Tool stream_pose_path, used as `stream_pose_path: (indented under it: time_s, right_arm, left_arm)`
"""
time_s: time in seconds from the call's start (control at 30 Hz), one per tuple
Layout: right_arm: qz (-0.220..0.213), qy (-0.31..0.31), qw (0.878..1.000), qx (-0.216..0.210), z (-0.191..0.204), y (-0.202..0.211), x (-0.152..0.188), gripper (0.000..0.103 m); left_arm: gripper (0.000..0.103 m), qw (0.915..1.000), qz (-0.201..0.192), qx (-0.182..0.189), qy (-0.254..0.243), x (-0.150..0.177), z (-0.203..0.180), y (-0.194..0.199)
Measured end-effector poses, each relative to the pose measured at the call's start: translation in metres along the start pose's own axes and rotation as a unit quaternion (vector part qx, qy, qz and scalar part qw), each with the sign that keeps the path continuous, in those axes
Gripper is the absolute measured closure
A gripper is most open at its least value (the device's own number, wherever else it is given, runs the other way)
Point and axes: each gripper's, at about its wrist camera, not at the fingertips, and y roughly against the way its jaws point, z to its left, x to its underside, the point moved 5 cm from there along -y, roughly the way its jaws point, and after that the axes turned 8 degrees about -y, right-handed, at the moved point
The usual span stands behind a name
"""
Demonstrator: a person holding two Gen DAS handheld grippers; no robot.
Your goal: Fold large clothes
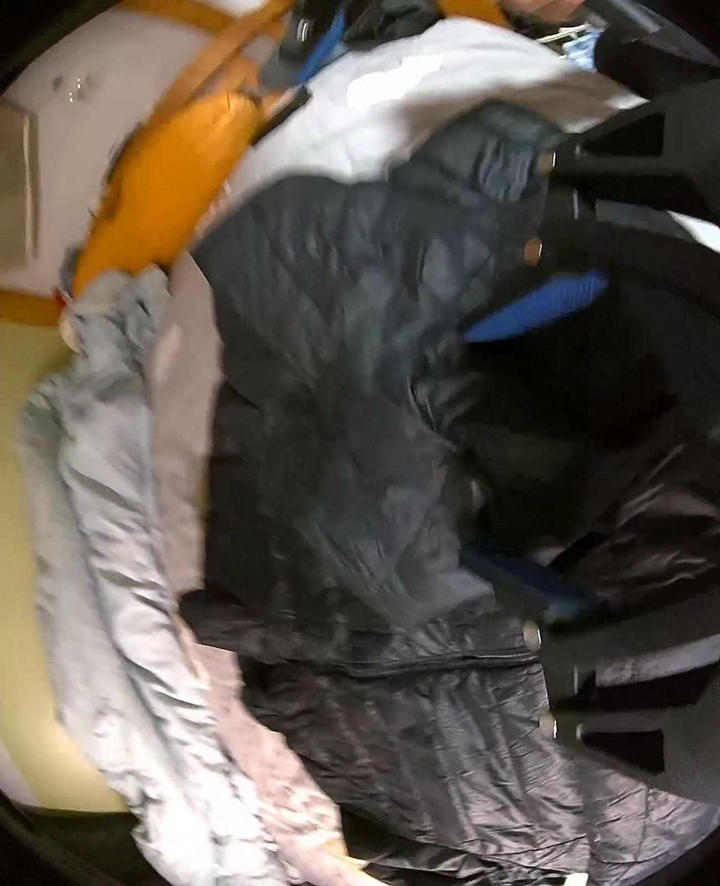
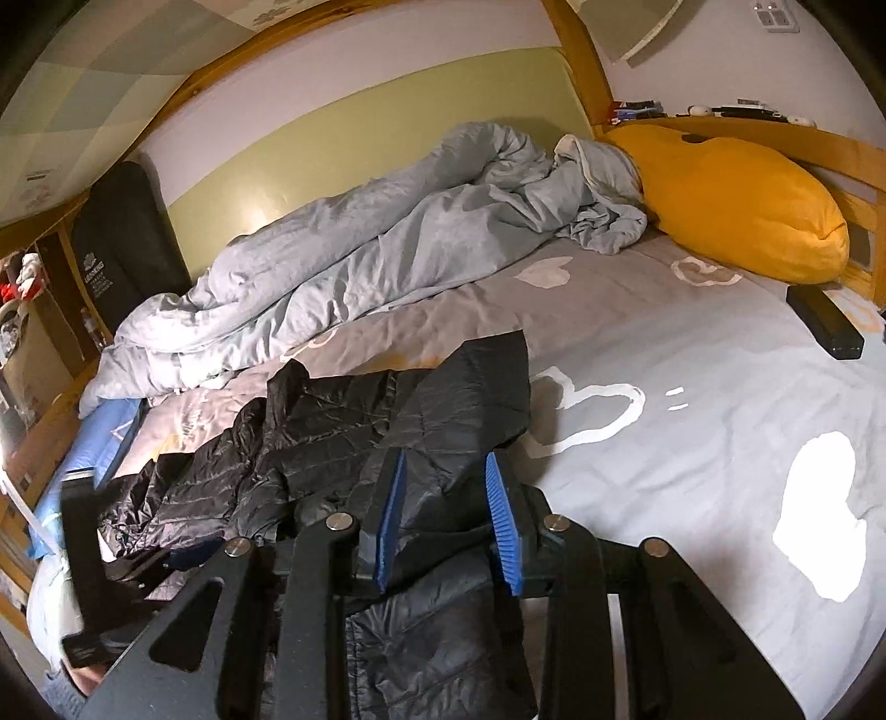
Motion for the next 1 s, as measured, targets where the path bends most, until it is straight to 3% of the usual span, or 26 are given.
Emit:
stream_pose_path:
  time_s: [0.07,0.13,0.23,0.4,0.67,0.9,1.0]
  right_arm:
    - [0.003,-0.002,1.0,0.001,-0.002,-0.001,0.0,0.072]
    - [0.005,-0.003,1.0,0.003,-0.003,-0.002,0.0,0.072]
    - [0.009,0.001,1.0,0.004,-0.003,-0.005,0.001,0.071]
    - [0.018,0.026,0.999,0.007,0.006,-0.01,0.009,0.071]
    - [0.045,0.05,0.998,0.013,0.015,-0.023,0.023,0.068]
    - [0.068,0.072,0.995,0.021,0.022,-0.038,0.036,0.067]
    - [0.077,0.075,0.994,0.025,0.024,-0.042,0.04,0.066]
  left_arm:
    - [0.056,0.9999,0.0,-0.014,0.009,-0.001,0.009,-0.006]
    - [0.082,0.9992,-0.009,-0.037,0.009,0.0,0.021,-0.003]
    - [0.089,0.9967,-0.037,-0.068,0.022,-0.003,0.05,0.013]
    - [0.091,0.9843,-0.075,-0.149,0.058,-0.009,0.117,0.045]
    - [0.092,0.96,-0.086,-0.254,0.082,0.002,0.204,0.063]
    - [0.092,0.9526,-0.069,-0.271,0.12,0.029,0.259,0.056]
    - [0.092,0.9549,-0.054,-0.235,0.173,0.042,0.283,0.048]
